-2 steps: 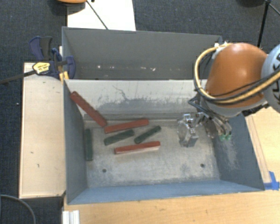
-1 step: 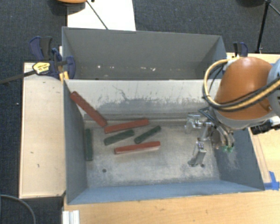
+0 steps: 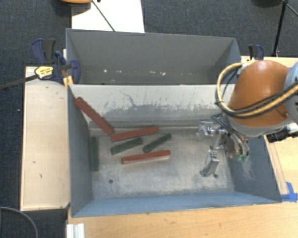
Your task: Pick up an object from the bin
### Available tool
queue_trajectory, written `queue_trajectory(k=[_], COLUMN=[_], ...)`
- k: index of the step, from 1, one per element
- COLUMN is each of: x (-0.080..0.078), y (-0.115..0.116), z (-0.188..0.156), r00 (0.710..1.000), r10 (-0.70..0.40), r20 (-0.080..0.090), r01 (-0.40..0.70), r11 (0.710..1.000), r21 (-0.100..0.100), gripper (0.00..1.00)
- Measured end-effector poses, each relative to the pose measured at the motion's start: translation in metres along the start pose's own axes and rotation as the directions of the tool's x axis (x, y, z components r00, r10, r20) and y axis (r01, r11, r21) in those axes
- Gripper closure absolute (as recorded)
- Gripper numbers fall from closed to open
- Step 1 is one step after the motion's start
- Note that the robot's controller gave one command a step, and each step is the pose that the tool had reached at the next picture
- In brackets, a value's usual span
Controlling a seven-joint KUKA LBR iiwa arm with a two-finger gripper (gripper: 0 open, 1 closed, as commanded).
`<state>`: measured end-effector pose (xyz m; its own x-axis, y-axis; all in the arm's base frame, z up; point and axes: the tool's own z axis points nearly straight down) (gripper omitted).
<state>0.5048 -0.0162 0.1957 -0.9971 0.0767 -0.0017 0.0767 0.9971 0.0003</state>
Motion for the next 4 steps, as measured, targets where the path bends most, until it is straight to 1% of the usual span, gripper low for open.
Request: queue_trajectory(k=[1, 2, 3, 4], x=[-0.025, -0.049, -0.062, -0.063], y=[0.021, 0.043, 0.057, 0.109], z=[0.022, 0.08, 0.122, 0.124], r00=[0.997, 0.994, 1.0, 0.999], r10=[-0.071, -0.107, 0.008, 0.036], r20=[0.009, 0.004, 0.001, 0.002], r01=[0.071, 0.107, -0.008, -0.036], r11=[0.997, 0.994, 1.0, 0.999], r21=[0.002, -0.001, -0.001, -0.001], gripper=[0.0, 0.0, 0.0, 1.0])
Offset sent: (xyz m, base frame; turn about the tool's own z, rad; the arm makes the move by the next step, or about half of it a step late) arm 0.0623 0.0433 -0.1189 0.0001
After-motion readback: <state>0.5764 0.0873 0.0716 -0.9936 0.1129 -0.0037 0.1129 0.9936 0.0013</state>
